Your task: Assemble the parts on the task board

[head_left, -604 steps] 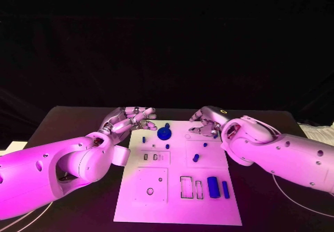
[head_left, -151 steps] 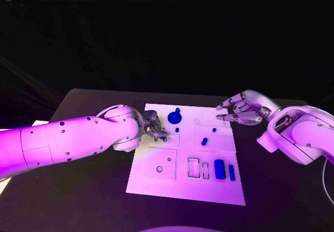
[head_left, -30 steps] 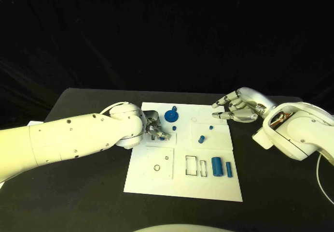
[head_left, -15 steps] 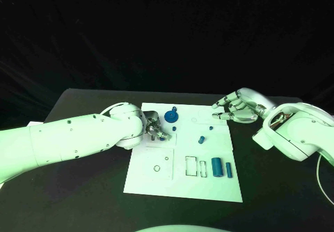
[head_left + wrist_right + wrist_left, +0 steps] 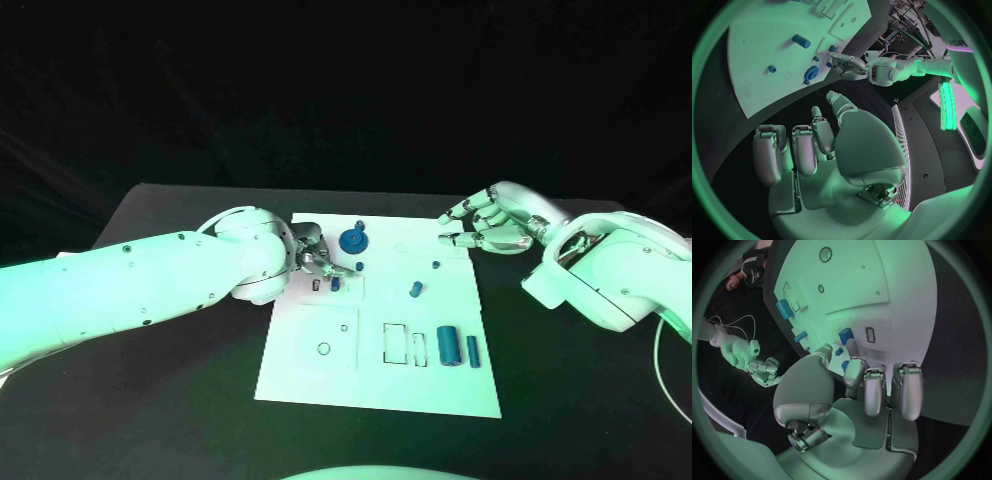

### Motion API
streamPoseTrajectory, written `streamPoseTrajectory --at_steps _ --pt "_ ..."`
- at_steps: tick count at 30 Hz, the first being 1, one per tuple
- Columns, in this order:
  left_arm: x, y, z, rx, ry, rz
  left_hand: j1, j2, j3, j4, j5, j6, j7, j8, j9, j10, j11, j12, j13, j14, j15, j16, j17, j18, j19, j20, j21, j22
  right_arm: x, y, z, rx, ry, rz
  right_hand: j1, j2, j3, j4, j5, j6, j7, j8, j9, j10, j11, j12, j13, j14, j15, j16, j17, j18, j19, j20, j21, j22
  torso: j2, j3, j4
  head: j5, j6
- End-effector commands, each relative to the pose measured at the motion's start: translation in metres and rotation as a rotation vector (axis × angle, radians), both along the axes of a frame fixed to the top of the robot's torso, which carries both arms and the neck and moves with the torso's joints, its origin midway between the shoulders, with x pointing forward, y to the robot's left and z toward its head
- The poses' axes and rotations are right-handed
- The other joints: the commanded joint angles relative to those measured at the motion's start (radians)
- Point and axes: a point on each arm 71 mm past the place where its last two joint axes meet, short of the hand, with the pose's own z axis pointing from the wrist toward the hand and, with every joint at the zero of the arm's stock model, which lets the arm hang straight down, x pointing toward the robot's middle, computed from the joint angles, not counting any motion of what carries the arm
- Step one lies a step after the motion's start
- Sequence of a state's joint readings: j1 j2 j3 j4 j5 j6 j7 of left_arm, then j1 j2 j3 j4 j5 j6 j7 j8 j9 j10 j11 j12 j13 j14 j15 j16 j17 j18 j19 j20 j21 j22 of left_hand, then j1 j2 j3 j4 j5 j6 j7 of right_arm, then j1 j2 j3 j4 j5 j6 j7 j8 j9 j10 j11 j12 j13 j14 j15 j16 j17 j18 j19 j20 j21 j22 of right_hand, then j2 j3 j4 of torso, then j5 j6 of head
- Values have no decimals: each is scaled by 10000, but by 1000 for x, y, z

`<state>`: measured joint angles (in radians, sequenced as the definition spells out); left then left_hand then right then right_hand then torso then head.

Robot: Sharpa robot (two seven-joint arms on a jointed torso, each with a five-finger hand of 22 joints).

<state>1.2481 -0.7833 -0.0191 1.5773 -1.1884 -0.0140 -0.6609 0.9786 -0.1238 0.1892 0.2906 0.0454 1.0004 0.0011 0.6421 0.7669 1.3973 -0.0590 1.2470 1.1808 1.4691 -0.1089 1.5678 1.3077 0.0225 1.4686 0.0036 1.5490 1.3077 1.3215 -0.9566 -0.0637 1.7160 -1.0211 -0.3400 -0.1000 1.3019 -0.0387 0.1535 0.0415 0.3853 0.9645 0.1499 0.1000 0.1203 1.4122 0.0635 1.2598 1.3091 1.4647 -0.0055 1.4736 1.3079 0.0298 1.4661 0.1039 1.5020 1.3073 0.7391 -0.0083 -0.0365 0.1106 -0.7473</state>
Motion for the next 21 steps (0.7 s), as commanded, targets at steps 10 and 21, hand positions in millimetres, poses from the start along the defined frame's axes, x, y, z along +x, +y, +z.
streamPoseTrajectory --at_steps 10,21 --pt "0 -1 15 -271 -77 -124 -25 69 -212 -45 27 -16 -6 55 34 49 -48 26 32 1017 -71 30 2631 -159 894 -76 41 2386 0 1 0 -18 34 120 65 -39 49 0 61 30 25 -46 -15 -77 -13 -35 474 679 -59 -36 913 59 57 -58 -45 1198 -8 10 4 26 28" --pt "7 10 39 -358 418 -218 589 382 -670 -75 30 -666 239 -356 -96 -644 153 -925 -1010 1017 72 30 2631 -27 622 9 -347 1879 1 0 -1 -23 43 88 65 -39 49 0 61 30 25 -46 -15 -77 -13 -35 474 679 -59 -36 913 59 57 -58 -45 1198 -4 17 24 11 81"
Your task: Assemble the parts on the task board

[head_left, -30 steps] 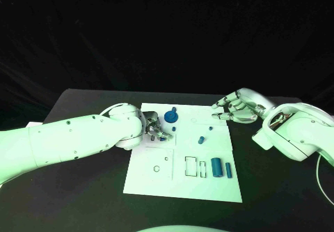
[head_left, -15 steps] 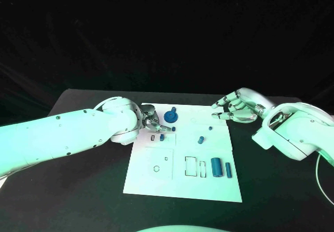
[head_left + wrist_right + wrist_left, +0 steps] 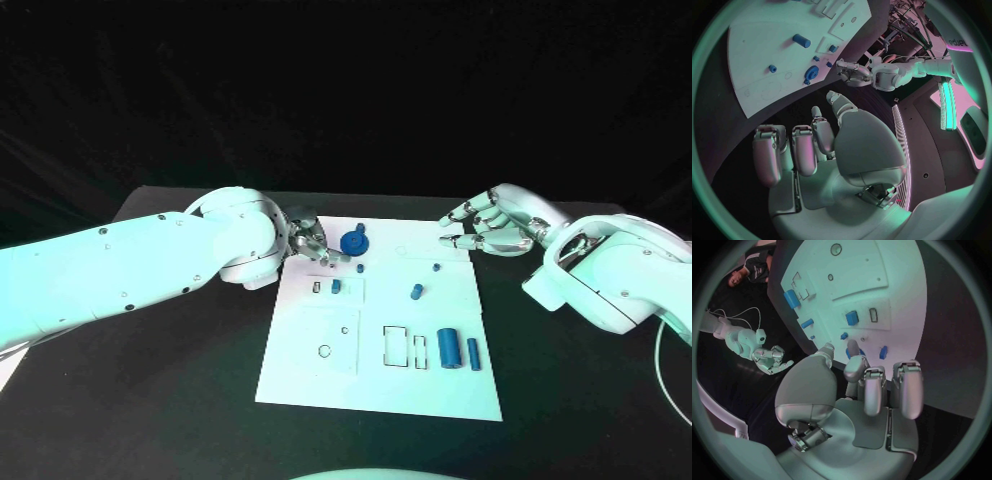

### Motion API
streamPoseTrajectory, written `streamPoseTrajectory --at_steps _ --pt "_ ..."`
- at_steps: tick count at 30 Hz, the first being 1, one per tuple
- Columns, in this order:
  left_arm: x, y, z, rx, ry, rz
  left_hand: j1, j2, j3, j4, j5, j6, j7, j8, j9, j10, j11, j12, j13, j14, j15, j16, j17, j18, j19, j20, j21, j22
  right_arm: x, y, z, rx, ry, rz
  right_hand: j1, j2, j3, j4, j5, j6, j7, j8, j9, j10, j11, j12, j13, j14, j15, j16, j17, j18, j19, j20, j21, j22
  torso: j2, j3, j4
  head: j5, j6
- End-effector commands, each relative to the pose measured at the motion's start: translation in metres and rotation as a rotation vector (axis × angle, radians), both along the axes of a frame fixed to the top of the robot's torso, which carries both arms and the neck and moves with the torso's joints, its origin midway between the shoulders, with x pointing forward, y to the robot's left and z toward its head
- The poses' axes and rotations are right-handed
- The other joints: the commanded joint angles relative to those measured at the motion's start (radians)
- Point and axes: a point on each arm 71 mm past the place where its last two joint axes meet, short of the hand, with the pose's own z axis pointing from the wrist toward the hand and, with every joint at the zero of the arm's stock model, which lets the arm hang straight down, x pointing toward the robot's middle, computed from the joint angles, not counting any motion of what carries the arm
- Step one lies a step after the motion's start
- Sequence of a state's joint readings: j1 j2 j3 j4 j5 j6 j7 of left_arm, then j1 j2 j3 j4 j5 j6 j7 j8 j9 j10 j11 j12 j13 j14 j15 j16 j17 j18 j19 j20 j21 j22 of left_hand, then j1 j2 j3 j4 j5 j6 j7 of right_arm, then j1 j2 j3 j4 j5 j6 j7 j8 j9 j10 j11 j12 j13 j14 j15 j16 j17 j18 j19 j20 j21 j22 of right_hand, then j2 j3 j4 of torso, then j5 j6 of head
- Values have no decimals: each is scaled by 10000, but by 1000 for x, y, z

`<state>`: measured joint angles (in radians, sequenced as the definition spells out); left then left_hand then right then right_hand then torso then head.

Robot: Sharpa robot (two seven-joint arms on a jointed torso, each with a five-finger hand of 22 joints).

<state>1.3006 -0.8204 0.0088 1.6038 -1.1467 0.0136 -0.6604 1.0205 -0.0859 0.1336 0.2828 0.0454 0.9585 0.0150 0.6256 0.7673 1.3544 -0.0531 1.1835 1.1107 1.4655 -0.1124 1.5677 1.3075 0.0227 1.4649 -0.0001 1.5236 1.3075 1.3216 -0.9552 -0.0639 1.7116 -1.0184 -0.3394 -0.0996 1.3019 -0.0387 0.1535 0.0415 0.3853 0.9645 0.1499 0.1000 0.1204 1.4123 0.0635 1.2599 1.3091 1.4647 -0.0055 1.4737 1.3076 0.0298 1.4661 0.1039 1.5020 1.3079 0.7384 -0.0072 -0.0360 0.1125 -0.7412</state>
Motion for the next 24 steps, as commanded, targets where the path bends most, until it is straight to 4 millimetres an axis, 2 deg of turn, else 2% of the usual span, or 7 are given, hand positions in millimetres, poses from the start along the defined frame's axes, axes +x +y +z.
streamPoseTrajectory --at_steps 1,5,6,7,14,17,24 --pt "4 2 8 -53 699 -292 234 37 -186 19 33 -442 198 -370 -199 -317 149 -417 -446 1053 162 31 2633 -15 628 88 -140 1822 0 1 0 -28 22 110 65 -39 50 0 61 30 25 -46 -16 -78 -14 -36 474 679 -59 -37 916 59 57 -58 -45 1192 0 4 19 1 22" --pt "21 9 23 63 752 -201 506 107 -473 26 17 -966 487 -1025 -649 -479 421 -611 -681 1053 372 31 2633 5 580 268 -217 1739 1 1 0 -21 16 105 65 -39 50 0 61 30 25 -46 -16 -78 -14 -36 474 679 -59 -37 916 59 57 -58 -45 1192 -6 12 7 38 47" --pt "25 10 25 105 775 -185 603 176 -591 47 13 -1096 595 -1283 -859 -478 500 -606 -696 1053 476 31 2633 7 576 351 -227 1733 1 2 0 -19 16 107 67 -38 61 6 62 29 25 -49 -17 -84 -15 -45 467 674 -59 -49 903 62 49 -59 -55 1178 -2 9 4 49 60" --pt "29 11 26 173 818 -173 647 180 -659 41 13 -1121 626 -1379 -948 -482 552 -607 -708 1053 488 31 2633 8 575 388 -231 1730 1 2 0 -18 16 109 67 -38 63 7 62 29 25 -50 -18 -85 -15 -47 465 673 -59 -51 901 63 47 -59 -57 1175 3 1 2 57 80" --pt "55 15 26 1062 1262 -173 705 308 -849 60 26 -870 622 -1438 -1122 -471 555 -577 -707 1053 518 31 2633 12 579 456 -231 1739 1 4 -1 -8 25 150 67 -38 63 7 62 29 25 -50 -18 -85 -15 -47 465 673 -59 -51 901 63 47 -59 -57 1175 22 -4 -9 98 91" --pt "65 16 23 1392 1363 -65 708 358 -901 64 26 -813 612 -1446 -1160 -468 547 -567 -704 1053 514 31 2633 13 577 463 -234 1737 1 4 -1 -7 27 153 67 -38 63 7 62 29 25 -50 -18 -85 -15 -47 465 673 -59 -51 901 63 47 -59 -57 1175 21 -5 9 101 94" --pt "76 16 15 1766 1591 86 691 511 -1057 70 25 -584 550 -1393 -1218 -419 497 -490 -645 1053 484 31 2633 4 604 457 -200 1786 1 5 -1 -6 31 184 67 -38 63 7 62 29 25 -50 -18 -85 -15 -47 465 673 -59 -51 901 63 47 -59 -57 1175 25 -13 -24 143 90"
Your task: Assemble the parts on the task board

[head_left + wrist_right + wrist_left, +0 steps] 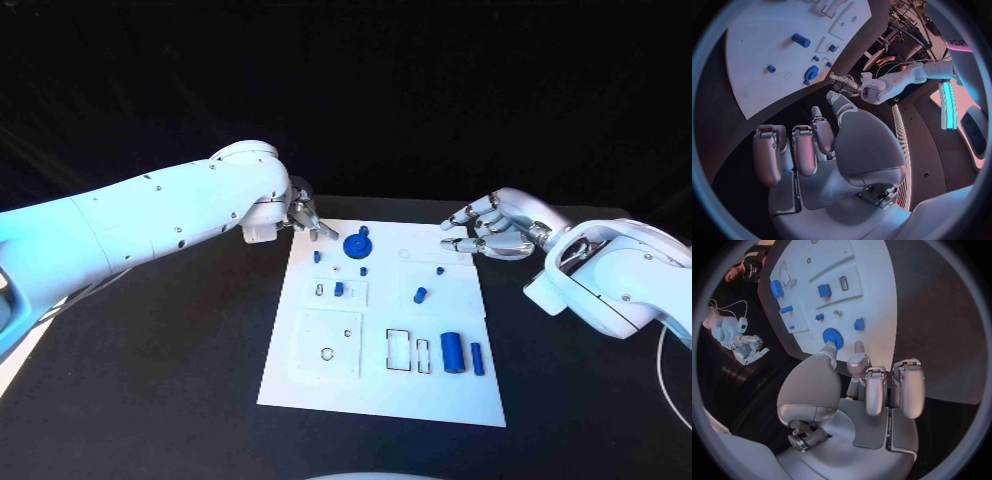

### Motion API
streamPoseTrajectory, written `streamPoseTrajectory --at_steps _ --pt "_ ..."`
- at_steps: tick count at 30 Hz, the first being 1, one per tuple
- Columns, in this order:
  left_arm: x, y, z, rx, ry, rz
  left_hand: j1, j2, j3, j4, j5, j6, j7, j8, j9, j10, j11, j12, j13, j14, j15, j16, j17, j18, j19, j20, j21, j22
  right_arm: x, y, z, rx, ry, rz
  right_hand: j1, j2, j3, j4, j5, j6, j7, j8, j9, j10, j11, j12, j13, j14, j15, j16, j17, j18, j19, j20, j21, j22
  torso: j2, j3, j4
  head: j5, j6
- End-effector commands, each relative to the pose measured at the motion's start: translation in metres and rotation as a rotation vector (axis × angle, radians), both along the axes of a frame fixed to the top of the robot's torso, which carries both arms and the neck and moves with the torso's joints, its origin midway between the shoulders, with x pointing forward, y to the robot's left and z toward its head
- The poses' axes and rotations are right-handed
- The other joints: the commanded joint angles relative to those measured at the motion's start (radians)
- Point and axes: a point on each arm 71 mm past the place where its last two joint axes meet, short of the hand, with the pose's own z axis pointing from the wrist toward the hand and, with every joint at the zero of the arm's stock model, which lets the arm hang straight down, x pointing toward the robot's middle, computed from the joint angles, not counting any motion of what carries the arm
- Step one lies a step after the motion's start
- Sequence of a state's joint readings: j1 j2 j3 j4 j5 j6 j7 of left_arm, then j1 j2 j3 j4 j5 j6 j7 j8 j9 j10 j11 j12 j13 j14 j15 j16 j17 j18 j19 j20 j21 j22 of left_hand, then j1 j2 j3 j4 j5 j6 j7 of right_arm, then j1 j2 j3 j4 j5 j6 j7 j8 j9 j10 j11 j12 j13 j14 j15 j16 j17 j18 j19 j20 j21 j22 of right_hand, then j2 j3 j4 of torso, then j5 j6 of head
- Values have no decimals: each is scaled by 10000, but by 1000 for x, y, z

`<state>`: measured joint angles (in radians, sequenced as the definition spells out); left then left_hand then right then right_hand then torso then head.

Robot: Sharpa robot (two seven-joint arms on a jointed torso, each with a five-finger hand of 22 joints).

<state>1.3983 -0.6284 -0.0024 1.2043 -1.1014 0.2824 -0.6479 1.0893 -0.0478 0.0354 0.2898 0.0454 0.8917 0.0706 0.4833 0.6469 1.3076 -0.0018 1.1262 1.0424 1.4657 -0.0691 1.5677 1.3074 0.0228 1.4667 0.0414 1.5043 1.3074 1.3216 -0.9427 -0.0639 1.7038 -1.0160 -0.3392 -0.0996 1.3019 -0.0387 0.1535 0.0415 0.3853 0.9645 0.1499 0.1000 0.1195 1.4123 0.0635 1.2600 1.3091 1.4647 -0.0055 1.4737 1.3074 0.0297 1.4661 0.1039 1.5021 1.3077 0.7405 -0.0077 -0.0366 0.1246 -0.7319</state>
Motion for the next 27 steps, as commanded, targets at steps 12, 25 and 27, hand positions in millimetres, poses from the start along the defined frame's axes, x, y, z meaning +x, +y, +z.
streamPoseTrajectory --at_steps 12,25,27 --pt "3 -4 -10 697 798 -532 2 328 -212 -9 27 248 -55 87 -44 91 -58 140 76 1051 12 31 2634 -10 615 12 29 1839 0 2 0 -30 18 169 77 -33 76 6 64 31 24 -51 -10 -84 -17 -45 465 674 -61 -50 910 64 47 -60 -59 1177 -16 -1 16 27 -36" --pt "5 0 -17 886 1089 -478 216 490 -219 -58 27 332 -84 130 -50 101 -83 154 78 1051 -10 31 2634 -12 620 -10 34 1849 0 2 0 -37 26 173 77 -33 76 6 64 31 24 -51 -10 -84 -17 -45 465 674 -61 -50 910 64 47 -60 -59 1177 -14 -1 8 68 -36" --pt "5 0 -18 897 1116 -480 218 491 -219 -58 27 333 -84 131 -50 101 -84 154 77 1051 -10 31 2634 -12 620 -11 34 1849 0 2 0 -37 27 175 77 -33 76 6 64 31 24 -51 -10 -84 -17 -45 465 674 -61 -50 910 64 47 -60 -59 1177 -15 1 7 62 -35"
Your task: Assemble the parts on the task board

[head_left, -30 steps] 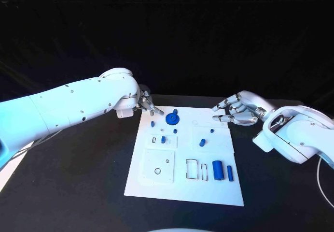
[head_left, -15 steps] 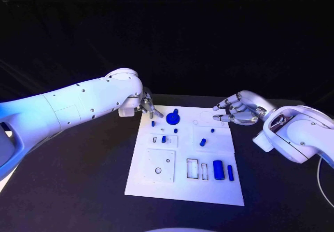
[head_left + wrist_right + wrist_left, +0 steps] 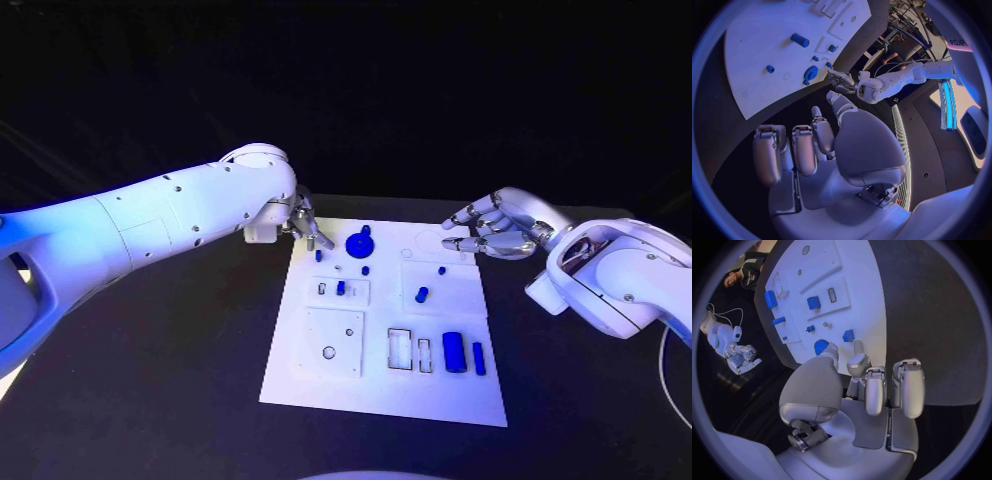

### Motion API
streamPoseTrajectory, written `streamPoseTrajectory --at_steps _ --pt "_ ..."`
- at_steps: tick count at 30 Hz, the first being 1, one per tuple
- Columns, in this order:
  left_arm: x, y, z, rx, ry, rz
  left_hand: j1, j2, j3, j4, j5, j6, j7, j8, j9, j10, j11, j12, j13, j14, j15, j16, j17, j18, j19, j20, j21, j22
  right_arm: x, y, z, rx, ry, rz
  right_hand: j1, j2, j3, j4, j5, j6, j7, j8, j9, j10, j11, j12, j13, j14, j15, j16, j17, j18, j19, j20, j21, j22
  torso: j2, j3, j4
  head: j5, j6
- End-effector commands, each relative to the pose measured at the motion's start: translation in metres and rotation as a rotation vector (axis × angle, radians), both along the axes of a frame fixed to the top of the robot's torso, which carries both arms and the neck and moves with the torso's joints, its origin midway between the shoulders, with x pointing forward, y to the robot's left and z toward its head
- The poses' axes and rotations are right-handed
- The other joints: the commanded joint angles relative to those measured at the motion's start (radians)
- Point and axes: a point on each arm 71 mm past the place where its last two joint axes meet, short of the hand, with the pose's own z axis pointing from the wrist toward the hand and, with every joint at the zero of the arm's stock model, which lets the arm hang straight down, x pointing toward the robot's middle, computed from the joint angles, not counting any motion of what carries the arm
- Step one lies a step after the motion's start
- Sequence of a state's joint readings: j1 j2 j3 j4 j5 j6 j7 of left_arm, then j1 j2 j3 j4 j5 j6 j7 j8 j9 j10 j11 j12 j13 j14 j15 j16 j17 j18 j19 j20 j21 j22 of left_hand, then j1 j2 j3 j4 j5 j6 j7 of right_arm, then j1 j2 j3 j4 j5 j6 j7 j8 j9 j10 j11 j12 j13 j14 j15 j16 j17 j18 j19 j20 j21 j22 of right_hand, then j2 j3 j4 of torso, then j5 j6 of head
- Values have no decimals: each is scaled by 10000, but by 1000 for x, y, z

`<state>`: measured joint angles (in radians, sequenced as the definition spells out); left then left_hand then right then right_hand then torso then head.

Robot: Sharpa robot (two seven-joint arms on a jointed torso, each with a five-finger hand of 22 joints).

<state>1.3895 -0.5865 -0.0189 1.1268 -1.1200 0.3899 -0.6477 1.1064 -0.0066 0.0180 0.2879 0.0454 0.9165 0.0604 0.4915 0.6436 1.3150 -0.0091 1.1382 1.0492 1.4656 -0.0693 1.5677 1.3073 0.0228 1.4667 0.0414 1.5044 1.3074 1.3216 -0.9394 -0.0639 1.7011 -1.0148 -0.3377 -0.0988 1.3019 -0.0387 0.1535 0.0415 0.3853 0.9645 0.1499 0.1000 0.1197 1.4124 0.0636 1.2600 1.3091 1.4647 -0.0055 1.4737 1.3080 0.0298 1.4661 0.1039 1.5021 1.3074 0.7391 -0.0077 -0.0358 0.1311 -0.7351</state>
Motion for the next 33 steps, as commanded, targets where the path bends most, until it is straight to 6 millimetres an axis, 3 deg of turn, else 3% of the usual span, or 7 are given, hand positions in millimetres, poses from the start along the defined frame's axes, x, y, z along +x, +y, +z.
streamPoseTrajectory --at_steps 1,19,33 --pt "-1 -2 -2 126 238 -218 66 95 -46 -40 27 94 15 55 -15 30 -13 37 11 1052 -10 31 2635 -12 621 -12 33 1851 0 2 0 -42 15 156 77 -33 76 6 64 30 23 -51 -11 -84 -17 -45 465 674 -61 -50 904 63 47 -60 -59 1179 1 2 1 -5 -4" --pt "0 -5 -5 46 274 -196 549 481 69 -122 29 164 -27 142 15 54 -54 59 10 1052 -48 31 2635 -17 631 -52 43 1874 0 2 0 -42 20 171 77 -33 76 6 64 30 23 -51 -11 -84 -17 -45 465 674 -61 -50 904 63 47 -60 -59 1179 -4 5 1 13 -33" --pt "-1 -4 -7 64 500 -235 651 405 2 -159 26 216 -44 209 55 68 -68 72 15 1052 -59 31 2635 -19 633 -62 45 1881 0 3 0 -42 22 190 92 -27 98 5 68 36 22 -51 -12 -84 -19 -48 461 672 -63 -62 892 67 36 -61 -72 1161 -1 5 0 17 -54"
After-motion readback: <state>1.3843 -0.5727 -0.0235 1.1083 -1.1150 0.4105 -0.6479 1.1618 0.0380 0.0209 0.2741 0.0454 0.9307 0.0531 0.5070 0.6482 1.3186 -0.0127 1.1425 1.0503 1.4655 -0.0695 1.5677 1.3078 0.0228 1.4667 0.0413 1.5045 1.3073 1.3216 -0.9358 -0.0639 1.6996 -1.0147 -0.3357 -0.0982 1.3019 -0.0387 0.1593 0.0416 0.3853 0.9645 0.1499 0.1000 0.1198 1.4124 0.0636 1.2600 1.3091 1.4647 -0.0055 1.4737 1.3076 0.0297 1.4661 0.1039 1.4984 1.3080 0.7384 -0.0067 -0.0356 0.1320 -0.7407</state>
